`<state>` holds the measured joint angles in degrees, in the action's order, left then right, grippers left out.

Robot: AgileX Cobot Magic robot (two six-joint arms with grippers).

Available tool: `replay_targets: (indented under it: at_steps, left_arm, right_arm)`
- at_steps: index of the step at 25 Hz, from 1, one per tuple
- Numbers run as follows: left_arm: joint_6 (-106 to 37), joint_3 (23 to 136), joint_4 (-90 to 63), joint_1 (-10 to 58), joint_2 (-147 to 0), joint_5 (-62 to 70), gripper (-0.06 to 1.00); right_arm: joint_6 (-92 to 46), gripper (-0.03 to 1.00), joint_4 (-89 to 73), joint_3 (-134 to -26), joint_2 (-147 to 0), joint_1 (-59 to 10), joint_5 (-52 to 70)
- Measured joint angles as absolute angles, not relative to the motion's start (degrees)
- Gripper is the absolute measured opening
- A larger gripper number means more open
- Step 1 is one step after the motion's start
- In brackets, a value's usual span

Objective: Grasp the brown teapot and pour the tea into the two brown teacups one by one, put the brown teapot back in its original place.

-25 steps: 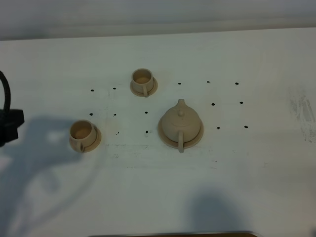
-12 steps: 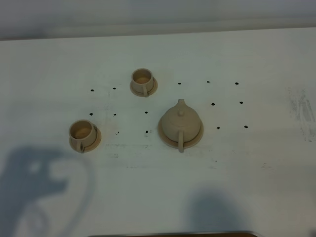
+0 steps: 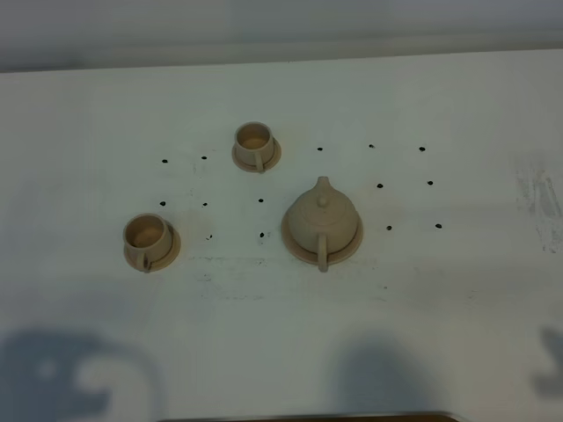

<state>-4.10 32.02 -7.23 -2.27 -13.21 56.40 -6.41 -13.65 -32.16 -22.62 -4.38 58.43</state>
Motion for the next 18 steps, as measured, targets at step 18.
replay_targets:
  at_steps: [18]
  left_arm:
    - [-2.90, 26.50, -6.48, -2.27, 0.23, 60.75, 0.49]
  right_arm:
    - [-15.42, 0.37, -22.52, -32.16, -42.03, -4.38, 45.95]
